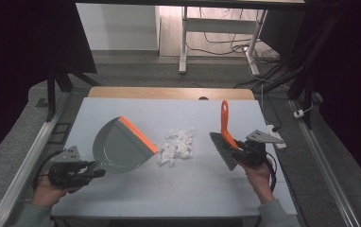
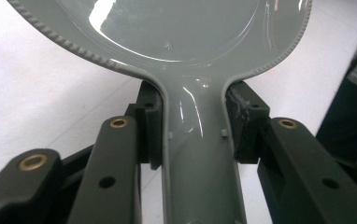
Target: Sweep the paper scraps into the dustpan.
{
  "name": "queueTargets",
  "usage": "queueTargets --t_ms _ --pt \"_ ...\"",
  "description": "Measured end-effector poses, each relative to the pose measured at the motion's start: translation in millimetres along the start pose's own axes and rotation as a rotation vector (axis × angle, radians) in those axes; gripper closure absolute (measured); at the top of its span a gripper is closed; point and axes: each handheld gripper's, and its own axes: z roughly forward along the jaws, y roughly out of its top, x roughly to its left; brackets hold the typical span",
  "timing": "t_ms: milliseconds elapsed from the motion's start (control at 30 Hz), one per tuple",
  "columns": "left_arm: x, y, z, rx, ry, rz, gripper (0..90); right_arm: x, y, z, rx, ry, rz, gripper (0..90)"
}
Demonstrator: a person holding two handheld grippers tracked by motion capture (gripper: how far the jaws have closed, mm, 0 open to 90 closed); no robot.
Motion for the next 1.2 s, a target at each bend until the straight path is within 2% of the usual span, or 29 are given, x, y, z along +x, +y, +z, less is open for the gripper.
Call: queueTargets --t_ms 300,500,800,1200 --pt "-3.6 -2.3 3.9 0.039 -0.022 0.007 61.3 5.7 9.5 9.9 -0.010 0.010 -0.005 70.0" --pt "-4.8 -3.4 8.8 0.072 -0.052 0.014 61.3 8.7 15.8 20.6 -0.013 0.017 -0.003 70.0" --pt "-3.9 -7.2 14.1 0.115 -0.072 0.003 61.3 13.0 22.5 37.1 -0.003 0.023 -0.004 70.0" --pt "-0.7 -13.7 26.1 0.178 -0.100 0.000 61.3 8.8 23.7 50.7 0.017 0.006 0.011 70.0"
